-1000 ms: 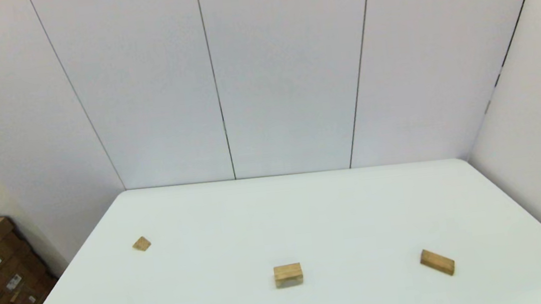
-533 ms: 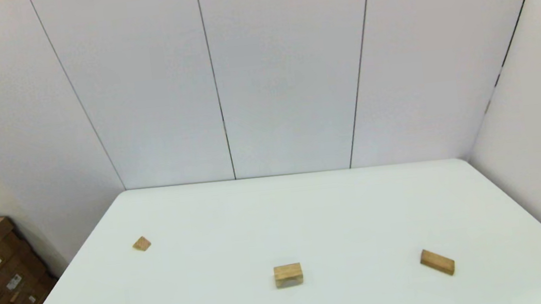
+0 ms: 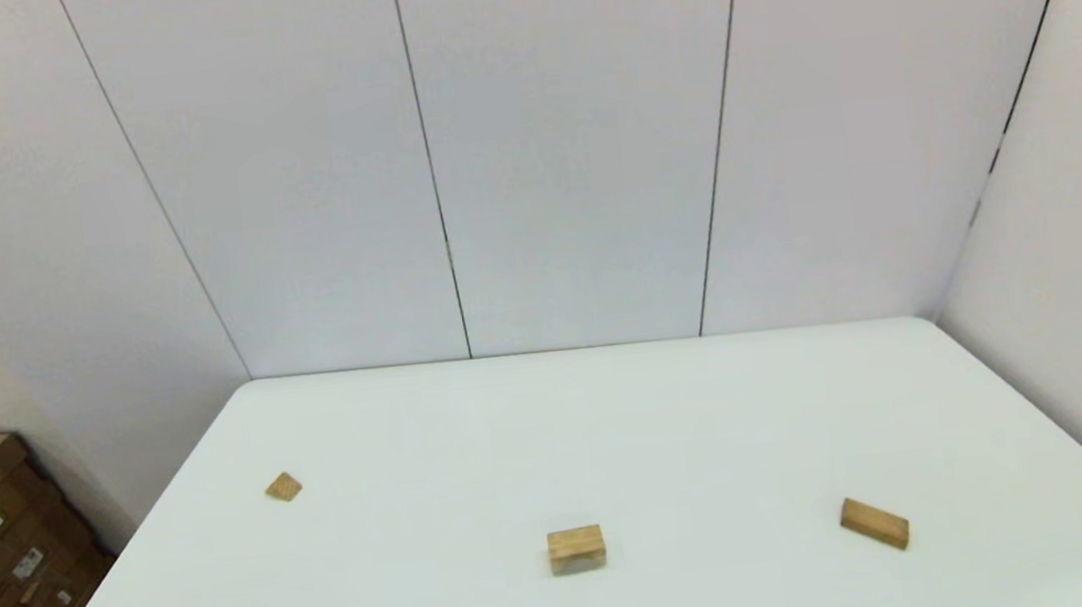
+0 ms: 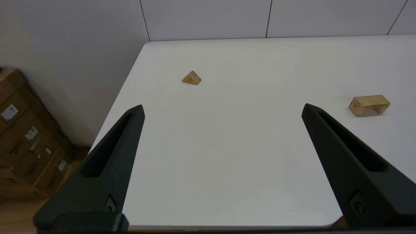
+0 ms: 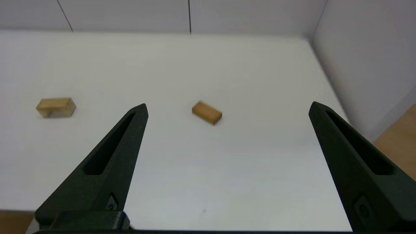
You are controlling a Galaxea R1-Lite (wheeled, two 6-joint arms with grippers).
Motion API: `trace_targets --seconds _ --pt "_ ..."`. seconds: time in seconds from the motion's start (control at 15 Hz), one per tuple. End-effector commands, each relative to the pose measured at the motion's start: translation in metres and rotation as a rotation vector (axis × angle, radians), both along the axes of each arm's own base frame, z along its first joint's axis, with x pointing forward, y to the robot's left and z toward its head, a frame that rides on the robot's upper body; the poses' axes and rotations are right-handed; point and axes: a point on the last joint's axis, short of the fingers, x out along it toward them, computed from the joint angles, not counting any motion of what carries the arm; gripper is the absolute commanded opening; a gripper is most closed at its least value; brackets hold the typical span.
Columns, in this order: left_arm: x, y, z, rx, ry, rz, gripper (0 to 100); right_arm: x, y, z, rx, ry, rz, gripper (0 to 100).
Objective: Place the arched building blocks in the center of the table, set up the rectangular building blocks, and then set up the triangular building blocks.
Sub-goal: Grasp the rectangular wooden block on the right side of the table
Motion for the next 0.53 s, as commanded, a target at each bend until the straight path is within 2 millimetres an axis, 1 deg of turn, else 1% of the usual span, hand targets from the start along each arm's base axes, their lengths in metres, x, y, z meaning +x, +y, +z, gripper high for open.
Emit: trace_targets --seconds 0.07,0.13,0.27,0.33,0.4,0.53 --pt "0.0 0.0 0.0 0.0 0.003 0.0 100 0.156 0.0 0.022 0.038 0.638 -0.024 100" --pt "0.0 0.0 0.0 0.0 0.003 0.0 100 0.183 -0.001 0.018 0.014 0.693 -0.013 100" --pt "0.0 0.0 0.0 0.0 0.003 0.0 100 0.226 -0.006 0.009 -0.043 0.763 0.013 100" --pt "0.0 0.0 0.0 0.0 0.003 0.0 100 0.249 -0.01 -0.002 -0.084 0.808 0.041 100" --pt "0.0 0.0 0.0 0.0 0.003 0.0 100 0.261 -0.012 -0.01 -0.114 0.842 0.068 100" --pt "0.0 0.0 0.0 0.0 0.003 0.0 100 0.28 -0.02 -0.019 -0.174 0.864 0.118 100"
